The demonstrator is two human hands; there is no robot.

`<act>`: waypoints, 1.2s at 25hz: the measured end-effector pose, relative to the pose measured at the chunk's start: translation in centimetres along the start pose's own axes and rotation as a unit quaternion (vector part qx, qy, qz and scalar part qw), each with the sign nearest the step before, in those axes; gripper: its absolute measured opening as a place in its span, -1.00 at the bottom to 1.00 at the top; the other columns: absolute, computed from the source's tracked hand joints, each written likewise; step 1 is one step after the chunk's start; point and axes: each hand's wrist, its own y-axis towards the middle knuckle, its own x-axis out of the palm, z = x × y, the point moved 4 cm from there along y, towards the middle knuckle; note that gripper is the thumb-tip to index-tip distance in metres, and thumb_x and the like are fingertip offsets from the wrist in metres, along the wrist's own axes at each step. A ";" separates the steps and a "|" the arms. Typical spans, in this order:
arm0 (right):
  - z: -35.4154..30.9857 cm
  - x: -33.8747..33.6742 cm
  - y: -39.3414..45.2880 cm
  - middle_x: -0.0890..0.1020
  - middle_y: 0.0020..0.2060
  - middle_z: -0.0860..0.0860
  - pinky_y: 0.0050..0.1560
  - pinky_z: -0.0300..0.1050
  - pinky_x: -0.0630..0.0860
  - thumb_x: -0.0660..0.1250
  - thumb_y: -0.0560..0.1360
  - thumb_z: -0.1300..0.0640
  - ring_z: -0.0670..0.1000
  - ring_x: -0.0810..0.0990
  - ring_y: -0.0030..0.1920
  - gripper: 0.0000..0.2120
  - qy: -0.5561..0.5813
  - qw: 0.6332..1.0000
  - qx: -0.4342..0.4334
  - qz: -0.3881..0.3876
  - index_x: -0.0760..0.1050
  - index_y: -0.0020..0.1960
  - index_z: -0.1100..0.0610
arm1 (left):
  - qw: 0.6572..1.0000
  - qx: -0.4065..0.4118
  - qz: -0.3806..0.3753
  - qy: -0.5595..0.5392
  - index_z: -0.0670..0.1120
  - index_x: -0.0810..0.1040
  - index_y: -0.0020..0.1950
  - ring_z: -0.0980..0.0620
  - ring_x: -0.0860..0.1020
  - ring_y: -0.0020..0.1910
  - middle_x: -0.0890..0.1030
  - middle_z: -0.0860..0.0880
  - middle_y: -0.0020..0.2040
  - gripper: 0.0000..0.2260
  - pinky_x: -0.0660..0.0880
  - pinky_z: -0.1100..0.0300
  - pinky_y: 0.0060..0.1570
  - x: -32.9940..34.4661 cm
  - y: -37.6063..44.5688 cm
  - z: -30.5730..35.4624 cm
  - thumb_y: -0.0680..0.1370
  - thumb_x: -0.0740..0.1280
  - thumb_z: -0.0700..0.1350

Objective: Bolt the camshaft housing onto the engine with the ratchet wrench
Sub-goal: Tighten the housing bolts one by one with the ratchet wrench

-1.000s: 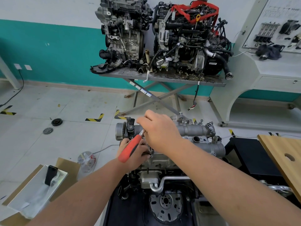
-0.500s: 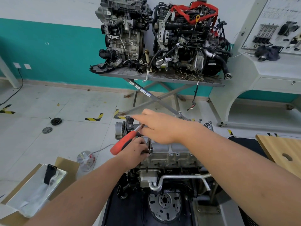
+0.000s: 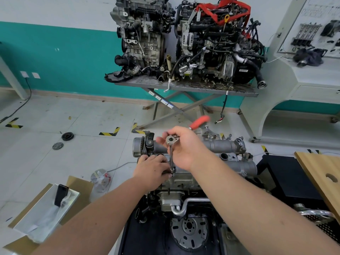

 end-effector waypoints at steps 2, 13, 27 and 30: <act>0.7 -0.3 0.4 0.64 -0.33 0.02 -0.23 -0.18 0.50 0.23 0.60 0.20 0.03 0.64 -0.22 -0.77 -0.017 0.997 -0.069 0.018 0.52 -0.22 0.12 | 1.000 0.001 0.000 0.007 0.23 0.56 0.18 0.11 0.40 0.16 0.43 0.23 0.16 -0.66 0.10 0.11 0.02 0.0 -0.1 0.0 0.55 0.15 0.30; -0.4 -0.3 -1.6 0.68 0.00 0.13 -0.10 0.10 0.58 0.37 0.35 0.46 0.21 0.64 0.00 -0.65 -0.628 0.459 -0.626 0.040 0.67 0.08 0.24 | 0.999 0.001 0.027 -0.035 0.17 0.50 0.15 0.01 0.46 0.09 0.51 0.16 0.07 -0.67 0.20 0.06 -0.04 0.5 0.0 -0.1 0.50 0.12 0.24; -2.6 1.2 -2.2 0.57 -0.25 0.00 -0.29 -0.06 0.40 0.20 0.65 0.04 0.14 0.58 -0.21 -0.78 -0.750 0.448 -0.486 -0.017 0.60 0.00 0.08 | 0.999 0.008 0.027 -0.034 0.19 0.60 0.14 0.11 0.40 0.18 0.44 0.21 0.17 -0.72 0.13 0.13 0.12 -0.1 -0.2 0.1 0.55 0.23 0.26; -3.5 1.4 -0.4 0.63 -0.35 -0.01 -0.34 -0.09 0.45 0.17 0.63 0.05 0.09 0.64 -0.29 -0.75 -0.712 0.666 -0.214 0.064 0.40 -0.22 0.06 | 1.000 -0.005 0.009 -0.028 0.22 0.58 0.14 0.13 0.41 0.19 0.45 0.24 0.17 -0.71 0.14 0.11 0.12 -0.1 -0.1 0.0 0.54 0.20 0.28</act>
